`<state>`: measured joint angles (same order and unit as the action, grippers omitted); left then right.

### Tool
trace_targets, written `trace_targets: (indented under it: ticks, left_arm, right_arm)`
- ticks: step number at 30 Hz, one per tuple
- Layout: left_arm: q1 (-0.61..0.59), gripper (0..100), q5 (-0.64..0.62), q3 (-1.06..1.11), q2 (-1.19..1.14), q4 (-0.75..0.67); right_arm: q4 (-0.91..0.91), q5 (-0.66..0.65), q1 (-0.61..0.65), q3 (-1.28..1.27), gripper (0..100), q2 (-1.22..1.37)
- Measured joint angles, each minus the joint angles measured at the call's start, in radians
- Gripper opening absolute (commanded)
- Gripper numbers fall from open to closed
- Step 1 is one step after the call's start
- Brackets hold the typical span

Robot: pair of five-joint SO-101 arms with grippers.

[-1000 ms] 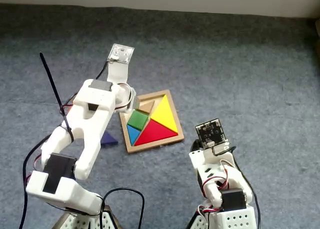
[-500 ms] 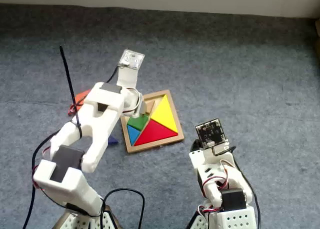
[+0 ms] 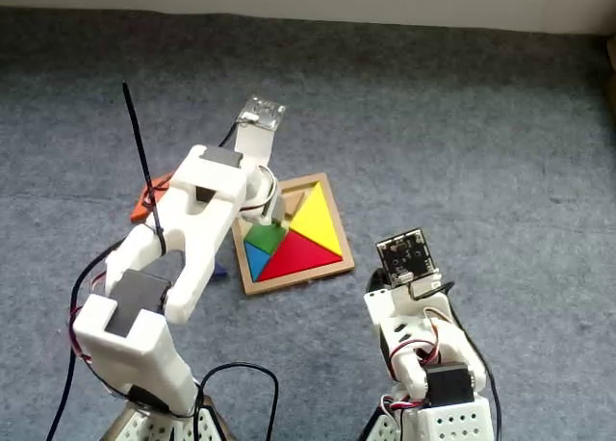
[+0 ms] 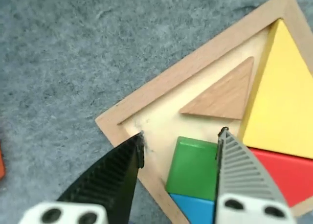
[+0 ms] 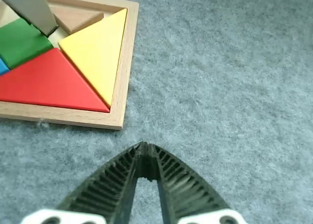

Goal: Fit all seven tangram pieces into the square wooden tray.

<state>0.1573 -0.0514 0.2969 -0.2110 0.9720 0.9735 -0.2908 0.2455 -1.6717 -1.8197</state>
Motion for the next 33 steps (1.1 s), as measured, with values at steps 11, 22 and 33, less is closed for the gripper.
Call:
trace_targets:
  ticks: [11, 22, 33]
  left_arm:
    - [0.000, 24, -0.040, 0.087, 0.098, -0.121]
    - [0.000, 25, -0.080, 0.117, 0.098, -0.212]
    - [0.003, 25, -0.080, 0.101, 0.054, -0.212]
  right_arm:
    - [0.000, 0.000, 0.000, 0.000, 0.6, 0.000]
    - [0.000, 0.000, 0.000, 0.000, 0.6, 0.000]
    - [0.000, 0.000, 0.000, 0.000, 0.6, 0.000]
